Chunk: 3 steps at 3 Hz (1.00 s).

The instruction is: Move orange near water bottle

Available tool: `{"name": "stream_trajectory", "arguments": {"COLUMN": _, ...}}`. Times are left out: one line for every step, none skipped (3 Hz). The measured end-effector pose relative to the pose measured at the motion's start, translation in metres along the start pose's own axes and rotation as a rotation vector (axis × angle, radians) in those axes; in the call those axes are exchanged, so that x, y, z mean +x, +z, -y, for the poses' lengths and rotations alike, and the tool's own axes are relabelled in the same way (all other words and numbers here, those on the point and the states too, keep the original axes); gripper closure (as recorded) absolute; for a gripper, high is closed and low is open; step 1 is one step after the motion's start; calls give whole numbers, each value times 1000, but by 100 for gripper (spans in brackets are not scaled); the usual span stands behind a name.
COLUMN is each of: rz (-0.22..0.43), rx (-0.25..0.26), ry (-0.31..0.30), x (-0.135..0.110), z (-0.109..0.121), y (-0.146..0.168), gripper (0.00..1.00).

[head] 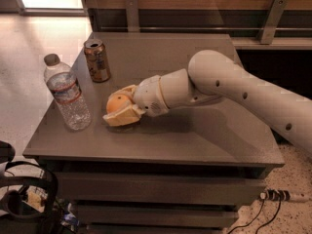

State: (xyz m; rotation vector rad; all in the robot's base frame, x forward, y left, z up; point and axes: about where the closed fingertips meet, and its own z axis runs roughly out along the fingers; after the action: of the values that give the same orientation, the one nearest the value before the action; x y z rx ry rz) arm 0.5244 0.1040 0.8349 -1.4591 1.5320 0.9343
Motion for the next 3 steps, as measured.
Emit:
{"name": "stream_trajectory", "arguments": {"rz": 0, "rx": -5, "ry": -2, "x": -1, "z": -1, "y": 2, "gripper": 56}}
{"name": "stream_trajectory", "arguments": {"rz": 0, "rx": -8, "ry": -3, "x": -1, "z": -2, "y": 4, "gripper": 33}}
{"name": "stream_trajectory", "arguments": {"rz": 0, "rx": -12, "ry": -4, "x": -2, "z": -4, "y": 6, "gripper": 9}}
